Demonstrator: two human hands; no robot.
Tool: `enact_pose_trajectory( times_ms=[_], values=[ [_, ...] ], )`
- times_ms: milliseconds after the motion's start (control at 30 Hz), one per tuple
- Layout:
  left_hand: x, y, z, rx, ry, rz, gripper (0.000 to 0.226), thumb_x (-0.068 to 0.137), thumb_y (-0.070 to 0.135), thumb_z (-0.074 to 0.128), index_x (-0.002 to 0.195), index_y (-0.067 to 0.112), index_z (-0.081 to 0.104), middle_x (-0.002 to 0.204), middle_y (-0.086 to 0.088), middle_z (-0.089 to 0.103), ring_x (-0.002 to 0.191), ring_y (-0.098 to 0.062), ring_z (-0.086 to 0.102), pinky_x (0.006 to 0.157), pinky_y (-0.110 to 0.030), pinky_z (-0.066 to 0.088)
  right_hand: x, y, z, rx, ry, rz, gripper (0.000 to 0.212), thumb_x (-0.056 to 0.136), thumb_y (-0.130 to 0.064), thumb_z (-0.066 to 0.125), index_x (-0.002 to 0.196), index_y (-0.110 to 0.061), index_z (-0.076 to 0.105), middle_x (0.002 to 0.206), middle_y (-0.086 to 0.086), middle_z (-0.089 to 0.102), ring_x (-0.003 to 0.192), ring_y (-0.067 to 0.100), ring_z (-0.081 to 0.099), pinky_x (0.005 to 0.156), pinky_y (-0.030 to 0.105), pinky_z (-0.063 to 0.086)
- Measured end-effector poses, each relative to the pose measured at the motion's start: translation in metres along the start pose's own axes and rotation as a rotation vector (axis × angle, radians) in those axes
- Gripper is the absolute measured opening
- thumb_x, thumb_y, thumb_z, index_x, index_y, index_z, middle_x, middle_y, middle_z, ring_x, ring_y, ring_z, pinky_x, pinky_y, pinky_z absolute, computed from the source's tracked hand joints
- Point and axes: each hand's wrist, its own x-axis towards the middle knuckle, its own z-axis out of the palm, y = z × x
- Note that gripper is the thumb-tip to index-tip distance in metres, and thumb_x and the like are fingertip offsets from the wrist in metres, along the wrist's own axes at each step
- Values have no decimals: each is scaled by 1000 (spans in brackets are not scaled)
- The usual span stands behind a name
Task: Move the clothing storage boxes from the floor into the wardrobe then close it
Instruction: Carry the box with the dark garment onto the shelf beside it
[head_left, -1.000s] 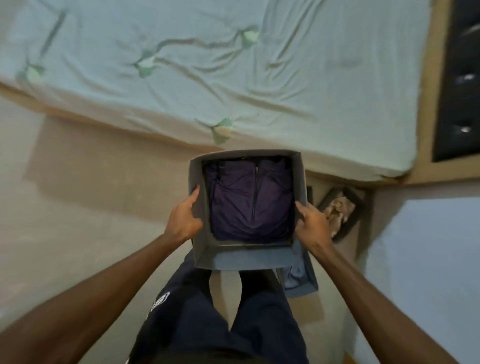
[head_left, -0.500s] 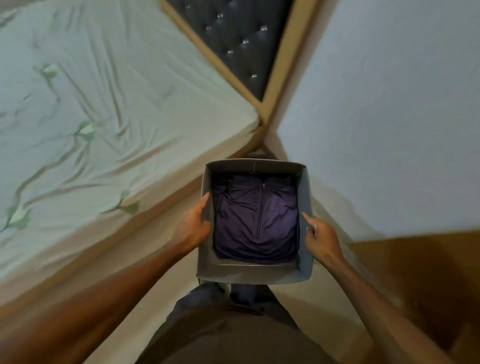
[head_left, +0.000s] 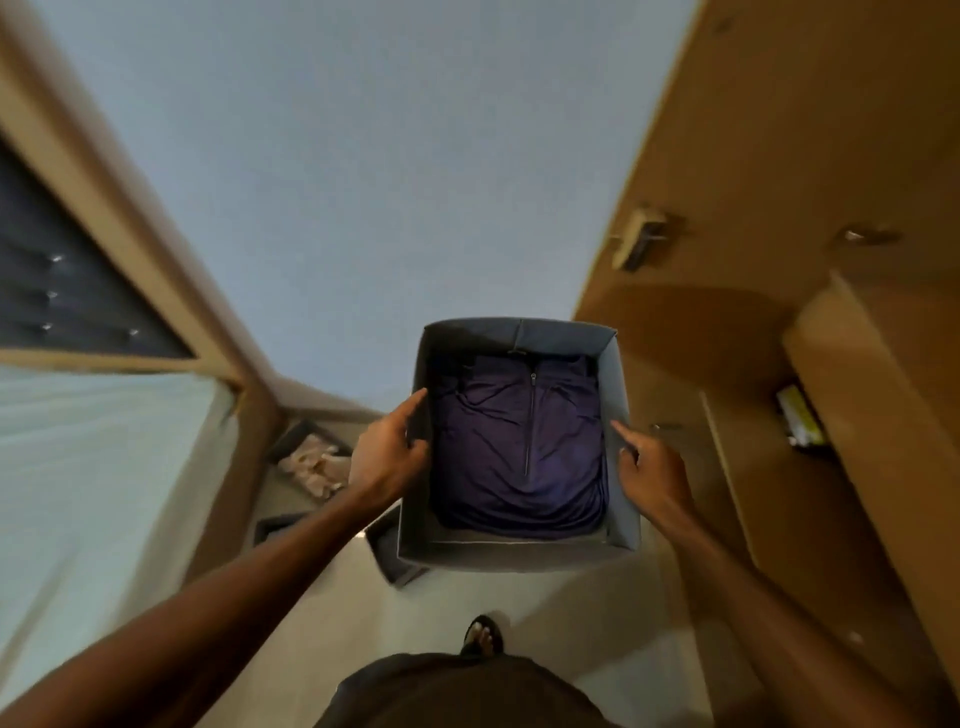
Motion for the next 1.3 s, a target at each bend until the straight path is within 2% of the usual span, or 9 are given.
enact_pose_trajectory(
  times_ms=[67, 167, 367, 533, 767, 900, 1000, 1200, 1300],
  values=[
    [17, 36, 24, 2, -59, 82, 73, 73, 15, 52, 143, 36, 44, 116, -10, 71, 85, -32, 70, 77, -41, 57, -3, 28, -31, -5, 81, 99, 45, 94, -4, 43, 137, -17, 51, 60, -14, 42, 46, -1, 33, 40, 10, 33],
    [40, 92, 55, 13, -153, 211, 73, 73, 14, 52, 142, 34, 45, 120, -10, 70, 86, -31, 70, 78, -41, 57, -7, 67, -71, 5, 199, 190, 45, 94, -7, 43, 137, -19, 52, 56, -5, 52, 44, 7, 39, 44, 21, 31],
    [79, 208, 110, 8, -250, 489, 65, 80, 14, 56, 142, 32, 47, 126, -6, 67, 107, -27, 66, 87, -36, 54, -21, 103, -158, 32, 421, 304, 40, 98, -8, 43, 137, -16, 50, 57, -18, 34, 36, 6, 38, 36, 11, 27],
    [108, 290, 152, -76, -359, 637, 64, 84, 14, 55, 144, 30, 43, 135, 0, 60, 105, -13, 62, 82, -27, 48, -15, 133, -206, 46, 597, 382, 42, 98, -9, 42, 138, -20, 50, 46, -2, 38, 38, 11, 27, 41, 20, 25],
    [150, 400, 221, -96, -578, 821, 66, 81, 3, 54, 144, 18, 45, 125, 4, 62, 96, -12, 63, 70, -21, 52, 1, 174, -261, 52, 800, 506, 38, 95, -4, 46, 131, -12, 58, 65, 6, 65, 46, 6, 45, 49, 17, 34],
    [171, 454, 265, 34, -655, 932, 69, 78, 14, 56, 145, 25, 43, 114, -5, 71, 82, -17, 67, 64, -32, 58, 8, 196, -283, 29, 870, 616, 34, 93, -3, 51, 126, -7, 61, 109, 18, 71, 83, 24, 66, 72, 20, 41],
    [175, 490, 298, 77, -726, 985, 67, 81, 12, 56, 144, 25, 43, 93, -2, 72, 69, -15, 66, 58, -30, 54, 7, 209, -296, 9, 914, 706, 34, 93, -2, 51, 124, -7, 62, 122, 16, 66, 108, 32, 63, 84, 21, 40],
    [172, 558, 376, 123, -843, 1155, 45, 74, 20, 52, 114, 36, 63, 95, 5, 73, 79, -17, 68, 66, -39, 58, 2, 256, -325, -59, 966, 857, 22, 86, 1, 52, 97, 2, 71, 98, 25, 70, 93, 38, 66, 79, 41, 53],
    [158, 599, 418, 163, -847, 1209, 30, 81, 20, 50, 105, 29, 67, 94, -1, 72, 82, -26, 67, 68, -41, 57, 2, 294, -348, -103, 922, 952, 21, 86, -2, 52, 92, -1, 71, 95, 24, 70, 91, 40, 64, 75, 38, 52]
  ],
)
